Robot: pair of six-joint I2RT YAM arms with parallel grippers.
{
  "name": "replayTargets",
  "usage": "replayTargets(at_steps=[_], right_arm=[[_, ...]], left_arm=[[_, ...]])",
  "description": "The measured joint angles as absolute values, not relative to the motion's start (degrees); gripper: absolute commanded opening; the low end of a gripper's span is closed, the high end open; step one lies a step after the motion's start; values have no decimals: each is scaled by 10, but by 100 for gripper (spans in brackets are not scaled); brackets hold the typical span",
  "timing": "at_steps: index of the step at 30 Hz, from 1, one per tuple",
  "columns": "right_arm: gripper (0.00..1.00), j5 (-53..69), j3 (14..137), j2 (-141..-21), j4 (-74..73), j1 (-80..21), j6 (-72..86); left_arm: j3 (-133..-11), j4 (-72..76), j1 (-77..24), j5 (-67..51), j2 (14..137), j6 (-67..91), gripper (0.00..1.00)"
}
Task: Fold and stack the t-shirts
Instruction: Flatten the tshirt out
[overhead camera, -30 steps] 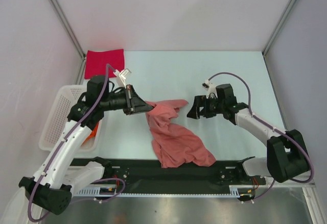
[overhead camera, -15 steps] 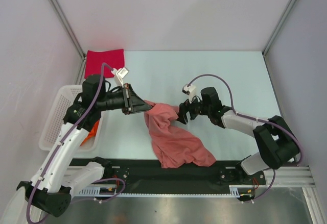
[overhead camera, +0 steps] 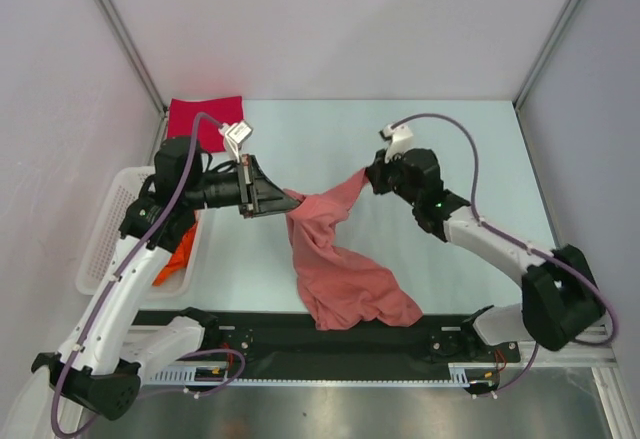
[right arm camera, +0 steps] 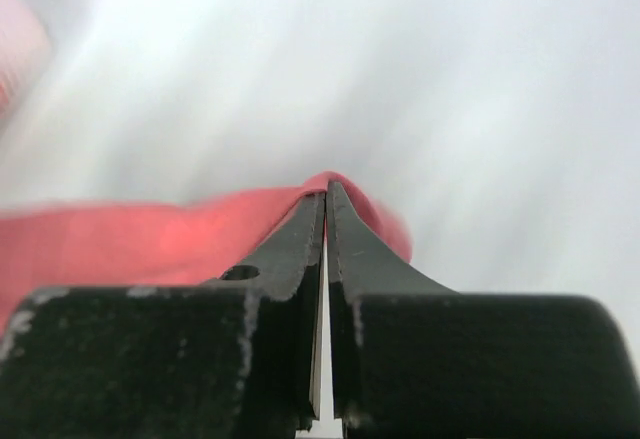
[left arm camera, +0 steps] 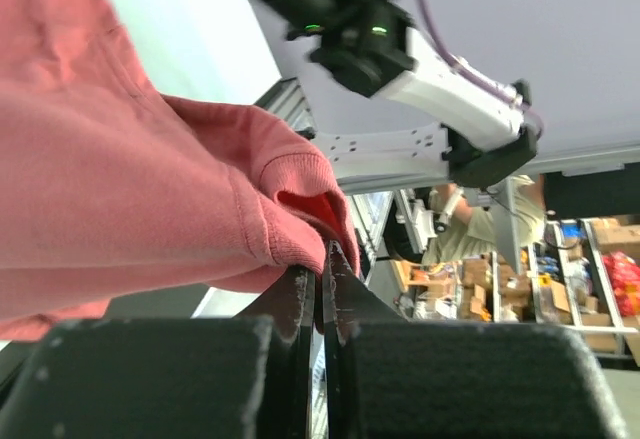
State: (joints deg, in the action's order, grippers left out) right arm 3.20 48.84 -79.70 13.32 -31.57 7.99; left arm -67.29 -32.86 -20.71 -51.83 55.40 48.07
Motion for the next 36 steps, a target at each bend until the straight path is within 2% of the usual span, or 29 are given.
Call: replayTargets(at_steps=[7, 11, 15, 20, 29, 36], right_arm=[[0, -91, 648, -670, 65, -294, 50], [0, -145, 747, -622, 36, -273, 12], [0, -143, 852, -591, 31, -277, -11], [0, -115, 946, -575, 34, -296, -21], [0, -31, 1048, -620, 29, -305, -15], [0, 25, 965, -746, 86, -281, -10]], left_arm=[[-725, -236, -218, -552, 626, 546, 2], [-794, -188, -260, -562, 690, 591, 3], [-875, -156, -296, -561, 735, 616, 3], [-893, -140, -300, -557, 725, 625, 4], [-784, -177, -280, -512, 677, 604, 0], [-650, -244, -182, -473, 641, 578, 0]])
